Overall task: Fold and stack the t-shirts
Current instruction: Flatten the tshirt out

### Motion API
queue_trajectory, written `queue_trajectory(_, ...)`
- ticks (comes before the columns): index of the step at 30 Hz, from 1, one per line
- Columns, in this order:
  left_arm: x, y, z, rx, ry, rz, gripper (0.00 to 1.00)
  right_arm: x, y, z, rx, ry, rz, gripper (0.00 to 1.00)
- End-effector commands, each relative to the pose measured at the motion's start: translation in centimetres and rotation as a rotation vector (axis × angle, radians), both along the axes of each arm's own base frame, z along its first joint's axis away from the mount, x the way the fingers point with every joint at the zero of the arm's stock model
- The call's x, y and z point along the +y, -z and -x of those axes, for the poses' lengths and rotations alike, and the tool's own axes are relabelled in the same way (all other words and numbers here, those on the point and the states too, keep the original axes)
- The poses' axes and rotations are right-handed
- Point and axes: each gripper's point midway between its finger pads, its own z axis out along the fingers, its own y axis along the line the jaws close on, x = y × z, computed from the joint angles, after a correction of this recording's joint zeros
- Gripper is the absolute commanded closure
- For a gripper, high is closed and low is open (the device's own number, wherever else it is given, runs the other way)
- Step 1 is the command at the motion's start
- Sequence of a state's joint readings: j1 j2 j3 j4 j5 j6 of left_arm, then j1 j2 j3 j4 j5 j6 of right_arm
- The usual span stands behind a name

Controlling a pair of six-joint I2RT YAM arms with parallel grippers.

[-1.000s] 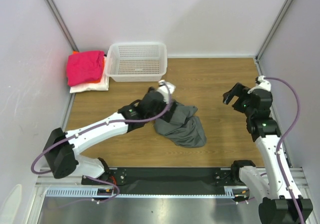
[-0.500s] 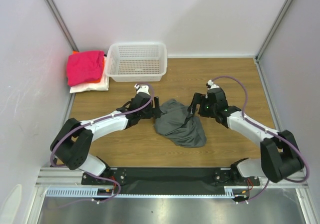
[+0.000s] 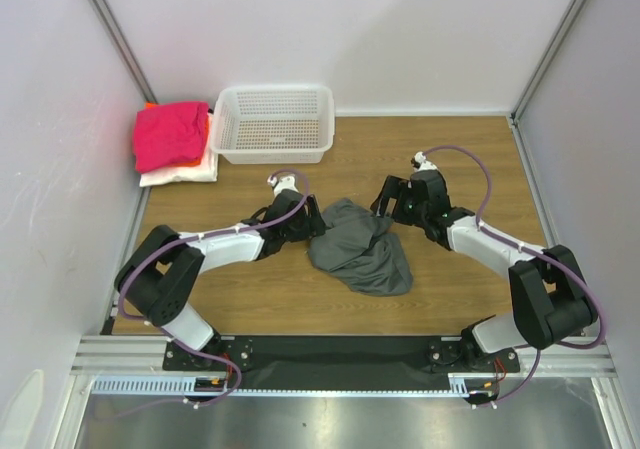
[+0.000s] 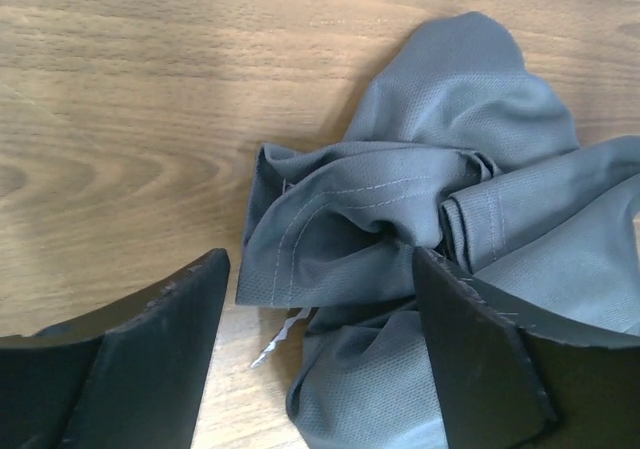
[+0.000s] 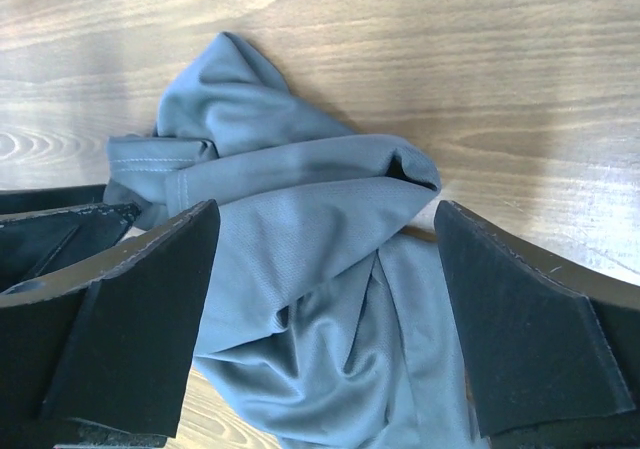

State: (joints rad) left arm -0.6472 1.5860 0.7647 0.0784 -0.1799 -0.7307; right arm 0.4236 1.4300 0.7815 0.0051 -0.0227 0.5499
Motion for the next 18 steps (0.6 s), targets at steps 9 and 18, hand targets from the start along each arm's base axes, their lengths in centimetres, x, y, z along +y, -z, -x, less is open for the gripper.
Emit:
queue_trajectory(9, -0.6, -0.6, -1.9, -0.066, -0.035, 0.071, 0.55, -0.5, -2.7, -0.8, -0.037, 0.041, 0.02, 0.03)
queue_trajectory(18, 1.2, -4.4, -4.3, -0.201, -0.071, 0.073, 1.0, -1.9, -5.7, 0.2, -0.089, 0.064, 0.04, 0.03)
